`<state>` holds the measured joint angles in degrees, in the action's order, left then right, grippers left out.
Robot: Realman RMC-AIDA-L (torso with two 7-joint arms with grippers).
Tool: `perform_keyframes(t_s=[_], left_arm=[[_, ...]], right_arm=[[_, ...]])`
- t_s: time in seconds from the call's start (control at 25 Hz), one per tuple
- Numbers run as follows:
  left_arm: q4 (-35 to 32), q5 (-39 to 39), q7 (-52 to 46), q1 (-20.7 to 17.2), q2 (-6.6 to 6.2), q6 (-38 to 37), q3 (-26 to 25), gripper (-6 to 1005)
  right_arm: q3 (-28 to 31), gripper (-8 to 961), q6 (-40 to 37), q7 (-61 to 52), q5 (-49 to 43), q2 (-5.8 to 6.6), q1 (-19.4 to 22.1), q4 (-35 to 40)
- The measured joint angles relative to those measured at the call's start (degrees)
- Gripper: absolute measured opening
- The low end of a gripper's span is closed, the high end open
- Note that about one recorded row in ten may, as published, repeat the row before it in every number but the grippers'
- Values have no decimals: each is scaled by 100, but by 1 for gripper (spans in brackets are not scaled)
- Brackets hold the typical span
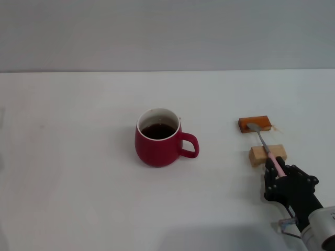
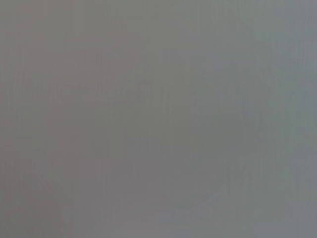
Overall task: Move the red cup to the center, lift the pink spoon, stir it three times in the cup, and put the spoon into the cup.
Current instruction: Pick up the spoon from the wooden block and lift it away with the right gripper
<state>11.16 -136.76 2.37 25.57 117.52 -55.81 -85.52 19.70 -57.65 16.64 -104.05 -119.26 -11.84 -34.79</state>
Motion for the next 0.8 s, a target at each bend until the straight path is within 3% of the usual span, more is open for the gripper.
perform_keyframes(t_s=[0.8], left_arm=[[0, 0, 0, -36, 1, 1, 9, 844]], right_arm=[[75, 158, -41, 305, 9, 0, 86, -19]])
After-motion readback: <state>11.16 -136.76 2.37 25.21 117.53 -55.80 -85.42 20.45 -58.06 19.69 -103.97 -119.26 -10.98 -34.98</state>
